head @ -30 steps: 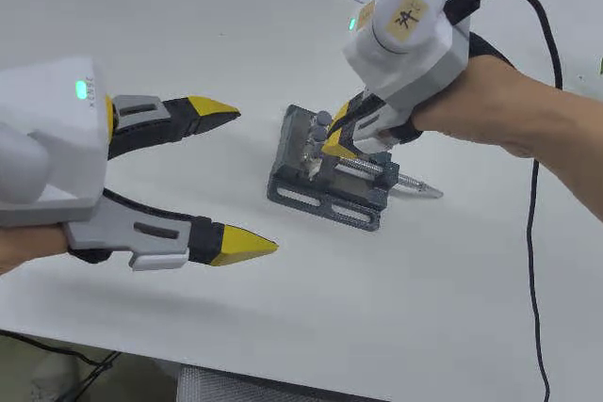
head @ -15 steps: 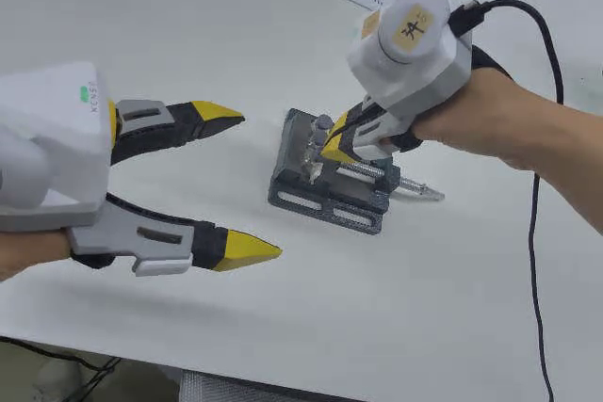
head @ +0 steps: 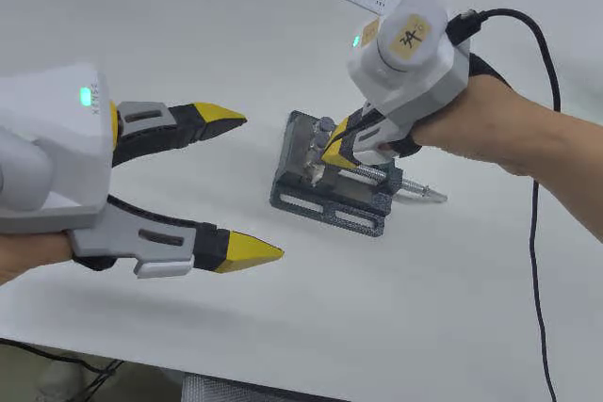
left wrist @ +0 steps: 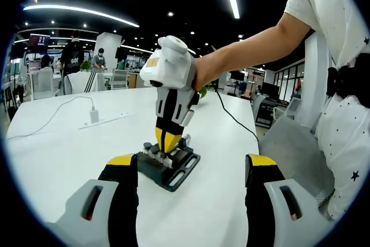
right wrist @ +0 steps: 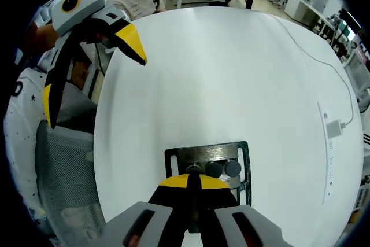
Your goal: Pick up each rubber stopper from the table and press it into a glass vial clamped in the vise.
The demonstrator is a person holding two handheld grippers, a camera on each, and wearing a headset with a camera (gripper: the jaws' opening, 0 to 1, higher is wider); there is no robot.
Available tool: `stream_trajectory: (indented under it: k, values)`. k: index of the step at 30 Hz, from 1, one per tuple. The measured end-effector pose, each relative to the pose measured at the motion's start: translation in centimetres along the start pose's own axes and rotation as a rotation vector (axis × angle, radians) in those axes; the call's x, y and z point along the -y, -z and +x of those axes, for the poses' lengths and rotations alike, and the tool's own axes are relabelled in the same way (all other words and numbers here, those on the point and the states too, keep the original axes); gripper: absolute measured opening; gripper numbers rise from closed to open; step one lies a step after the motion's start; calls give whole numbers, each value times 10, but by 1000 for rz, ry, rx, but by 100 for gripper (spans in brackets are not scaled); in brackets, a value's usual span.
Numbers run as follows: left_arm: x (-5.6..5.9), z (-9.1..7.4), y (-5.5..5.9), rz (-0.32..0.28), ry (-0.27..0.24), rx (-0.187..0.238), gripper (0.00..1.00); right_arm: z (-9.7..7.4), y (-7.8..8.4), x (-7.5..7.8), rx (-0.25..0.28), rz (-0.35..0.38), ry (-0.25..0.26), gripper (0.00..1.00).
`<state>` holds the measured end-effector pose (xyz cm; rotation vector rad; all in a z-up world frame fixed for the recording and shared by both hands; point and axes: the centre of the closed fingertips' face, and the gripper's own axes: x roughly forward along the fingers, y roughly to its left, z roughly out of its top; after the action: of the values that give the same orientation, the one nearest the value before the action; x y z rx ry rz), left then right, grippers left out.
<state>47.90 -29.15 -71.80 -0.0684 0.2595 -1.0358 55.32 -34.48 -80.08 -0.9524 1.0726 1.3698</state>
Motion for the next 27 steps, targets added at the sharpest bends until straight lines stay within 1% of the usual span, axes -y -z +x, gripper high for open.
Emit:
stream_trajectory:
  k: [5, 12, 15, 21, 27]
  values:
    - [0, 1, 0, -1, 0, 1, 75, 1, 0, 2, -4, -3, -2, 0]
    - [0, 1, 0, -1, 1, 5, 74, 0, -2, 1, 0, 4, -6, 0]
    - [-1, 2, 0, -2, 0, 5, 74, 2, 2, 3, -22, -6, -10, 0]
    - [-1, 2, 0, -4, -3, 7, 74, 3, 2, 5, -20, -8, -10, 0]
    - [-1, 4, 0, -5, -1, 9, 74, 3, 2, 5, -40, -33, -13, 0]
